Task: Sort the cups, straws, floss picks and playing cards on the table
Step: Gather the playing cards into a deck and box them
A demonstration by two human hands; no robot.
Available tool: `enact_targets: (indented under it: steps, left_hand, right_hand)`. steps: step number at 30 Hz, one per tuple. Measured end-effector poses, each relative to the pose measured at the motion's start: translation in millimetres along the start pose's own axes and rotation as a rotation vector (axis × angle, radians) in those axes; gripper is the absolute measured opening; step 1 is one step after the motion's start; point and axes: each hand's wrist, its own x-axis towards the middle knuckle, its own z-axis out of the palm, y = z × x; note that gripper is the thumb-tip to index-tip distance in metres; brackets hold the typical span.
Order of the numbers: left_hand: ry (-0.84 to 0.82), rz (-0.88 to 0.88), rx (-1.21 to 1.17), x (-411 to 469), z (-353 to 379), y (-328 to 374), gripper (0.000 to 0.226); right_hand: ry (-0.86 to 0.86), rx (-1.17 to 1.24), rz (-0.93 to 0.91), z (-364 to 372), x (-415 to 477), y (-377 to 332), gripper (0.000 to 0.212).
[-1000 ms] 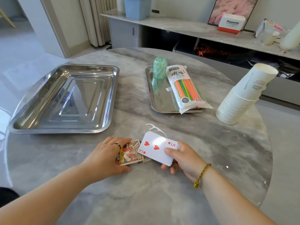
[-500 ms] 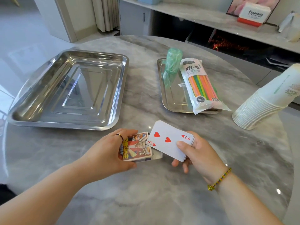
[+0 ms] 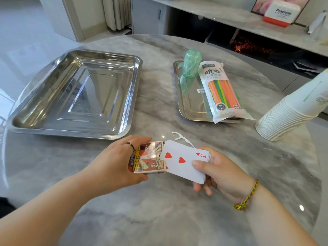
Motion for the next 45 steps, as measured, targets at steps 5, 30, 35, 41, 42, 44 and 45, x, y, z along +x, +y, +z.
enact_targets:
  steps: [5,30,35,41,42,44,45]
  left_hand:
    - [0.023,0.025,0.007,-1.0,0.4,-0.9,0.079]
    - [-0.057,0.196,0.026,-1.3,-3.4,-7.4,0.071]
    - [-0.095,0.16,0.015,-3.7,-0.1,-2.8,0.076]
    - [-0.089,0.142,0.022,-5.0,9.8,0.3,0.076]
    - [-0.076,0.138,0.022,-5.1,11.0,0.0,0.075]
    - [-0.053,0.14,0.009,-5.3,12.7,0.1,0.076]
    - [-0.044,0.139,-0.002,-5.4,13.2,0.8,0.076]
  right_hand:
    - [-0.007,0.046,0.011,-0.3,-1.0,1.5,0.01]
    - [-0.21,-0.113,0.094,-14.1,-2.1,-4.1,0.018]
    - [-0.151,-0.106,0.08,-11.4,-1.0,-3.7,0.017]
    - [0.107,0.023,0.053,4.6,1.3,-0.8,0.015]
    - [0.151,0.008,0.046,7.1,1.8,0.0,0.018]
    - [0.209,-0.034,0.022,11.7,1.1,0.4,0.023]
    - [0.228,-0.044,0.011,13.6,0.5,-0.3,0.023]
